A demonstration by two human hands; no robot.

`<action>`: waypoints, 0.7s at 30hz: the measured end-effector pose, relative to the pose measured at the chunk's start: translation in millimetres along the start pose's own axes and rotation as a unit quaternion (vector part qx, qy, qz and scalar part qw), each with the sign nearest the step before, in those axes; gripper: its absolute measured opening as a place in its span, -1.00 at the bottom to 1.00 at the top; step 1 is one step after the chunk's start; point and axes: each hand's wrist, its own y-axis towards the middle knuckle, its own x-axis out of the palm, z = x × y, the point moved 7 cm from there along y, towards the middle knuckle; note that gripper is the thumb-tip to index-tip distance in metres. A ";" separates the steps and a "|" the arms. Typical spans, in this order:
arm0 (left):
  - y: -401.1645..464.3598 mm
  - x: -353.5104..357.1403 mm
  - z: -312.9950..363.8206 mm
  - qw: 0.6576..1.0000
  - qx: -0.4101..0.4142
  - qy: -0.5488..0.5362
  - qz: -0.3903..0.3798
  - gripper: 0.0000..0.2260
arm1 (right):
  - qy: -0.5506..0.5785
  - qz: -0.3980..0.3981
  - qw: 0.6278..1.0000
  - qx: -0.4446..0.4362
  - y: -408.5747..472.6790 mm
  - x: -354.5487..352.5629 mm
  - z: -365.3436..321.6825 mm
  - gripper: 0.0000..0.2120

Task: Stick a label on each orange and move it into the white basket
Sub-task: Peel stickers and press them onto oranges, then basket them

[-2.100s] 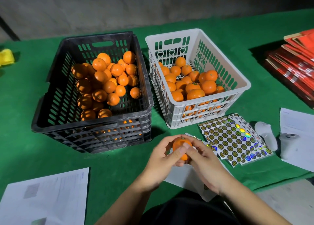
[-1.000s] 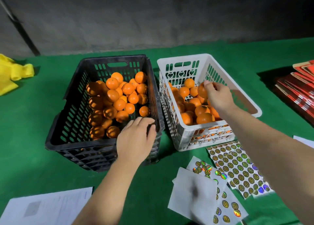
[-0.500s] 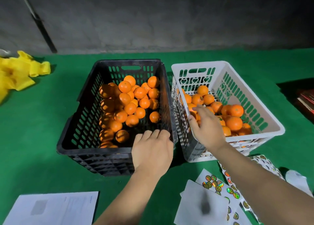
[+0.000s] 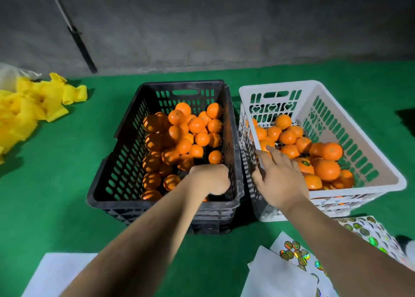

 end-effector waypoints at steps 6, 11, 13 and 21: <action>105.3 0.9 -20.3 0.983 -0.103 0.151 -0.029 -0.23 | 0.011 0.011 1.000 0.005 1.7 -0.1 3.0 -0.48; 156.0 12.0 -47.7 0.982 -0.138 0.123 -0.027 -0.07 | 0.022 0.023 0.999 0.006 2.4 2.5 6.5 -0.48; 163.4 18.6 -57.5 0.985 -0.159 0.069 0.017 0.00 | 0.032 0.027 0.999 0.009 4.0 1.6 7.5 -0.49; 141.7 -18.0 -43.9 0.993 -0.066 -0.006 0.096 -0.58 | 0.042 0.033 0.998 0.025 4.0 -3.2 6.8 -0.49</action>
